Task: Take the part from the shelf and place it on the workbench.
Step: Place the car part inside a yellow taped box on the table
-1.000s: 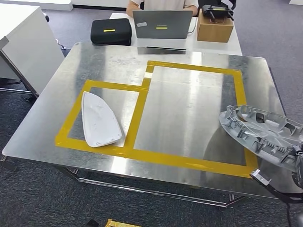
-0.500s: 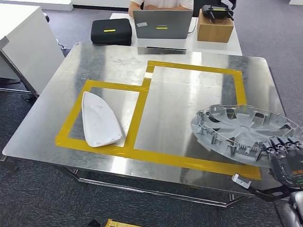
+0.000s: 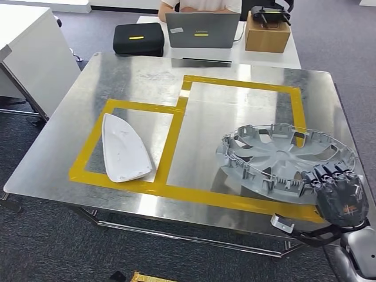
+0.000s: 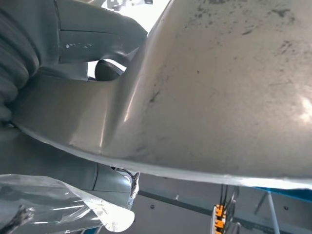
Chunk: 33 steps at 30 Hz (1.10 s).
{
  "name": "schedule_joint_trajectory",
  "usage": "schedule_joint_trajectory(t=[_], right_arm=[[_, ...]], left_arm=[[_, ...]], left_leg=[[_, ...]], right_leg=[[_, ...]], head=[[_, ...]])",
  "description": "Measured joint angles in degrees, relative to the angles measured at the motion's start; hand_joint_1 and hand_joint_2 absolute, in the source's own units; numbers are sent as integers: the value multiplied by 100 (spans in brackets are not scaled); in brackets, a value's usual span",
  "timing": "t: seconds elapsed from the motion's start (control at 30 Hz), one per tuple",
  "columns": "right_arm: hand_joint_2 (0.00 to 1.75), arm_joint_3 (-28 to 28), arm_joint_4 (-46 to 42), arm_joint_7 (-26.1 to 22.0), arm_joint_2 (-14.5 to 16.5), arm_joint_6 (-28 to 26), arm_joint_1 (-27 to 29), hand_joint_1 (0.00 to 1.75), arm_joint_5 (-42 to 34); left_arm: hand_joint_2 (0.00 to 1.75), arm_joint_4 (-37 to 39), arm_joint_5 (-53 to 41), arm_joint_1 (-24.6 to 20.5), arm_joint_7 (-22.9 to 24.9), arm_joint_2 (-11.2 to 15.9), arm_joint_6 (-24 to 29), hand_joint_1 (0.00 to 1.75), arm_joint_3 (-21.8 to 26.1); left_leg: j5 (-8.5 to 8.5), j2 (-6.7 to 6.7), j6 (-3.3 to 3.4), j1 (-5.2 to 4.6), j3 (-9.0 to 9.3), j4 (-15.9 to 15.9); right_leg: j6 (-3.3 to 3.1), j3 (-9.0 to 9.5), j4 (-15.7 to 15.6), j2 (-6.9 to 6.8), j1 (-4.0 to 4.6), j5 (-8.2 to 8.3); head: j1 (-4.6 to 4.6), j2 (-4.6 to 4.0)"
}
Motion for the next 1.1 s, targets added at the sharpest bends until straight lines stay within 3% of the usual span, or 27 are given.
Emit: schedule_joint_trajectory(t=[0.23, 0.27, 0.37, 0.4, 0.63, 0.77, 1.0, 1.1], right_arm=[[175, 267, 582, 132, -62, 2, -318, 175, -298], [175, 269, 664, 101, -62, 2, -341, 131, -336], [175, 263, 875, 6, -61, 2, -407, 0, -378], [175, 254, 939, -16, -61, 2, -431, 0, -381], [175, 115, 1429, 39, -48, 2, -627, 0, -440], [175, 65, 1694, 96, -48, 2, -706, 0, -499], [175, 55, 1968, 121, -48, 43, -897, 0, -1019], [175, 167, 1998, 216, -50, 373, -1099, 0, -1391]], left_arm=[[0, 0, -45, -4, 17, 6, 78, 0, 0], [0, 0, -45, 1, 16, 7, 85, 0, 0], [131, 0, -59, 10, 21, 11, 94, 0, 0], [175, 0, -73, 16, 28, 15, 98, 0, 0], [175, 0, -97, 73, 72, 30, 183, 0, 0], [0, 0, -98, 87, 75, 30, 213, 0, 0], [0, 0, -201, 92, 118, 18, 236, 0, 0], [0, 0, -273, 90, 170, 9, 237, 0, 0]], left_leg=[[2, -1, 1, 0, -1, 1], [2, -2, 1, 0, -1, 1], [2, -1, 1, -1, -1, 2], [2, -1, 1, -1, -1, 2], [2, -1, 1, -1, -1, 2], [3, -1, 1, -1, 0, 2], [3, -1, 1, -1, -1, 2], [4, 1, 2, -1, 0, 2]], right_leg=[[1, 0, 0, -1, 0, 2], [1, 1, 0, 0, -1, 2], [1, 0, 0, 1, -1, 2], [1, 0, 0, 1, -1, 2], [2, 0, 0, 0, -1, 2], [2, 0, 0, 0, -1, 4], [1, 0, 0, 2, -1, 6], [3, 0, 0, 5, -1, 8]], head=[[1, 0], [1, 0], [-1, 0], [0, 0], [1, 0], [0, 0], [-1, 0], [0, 0]])
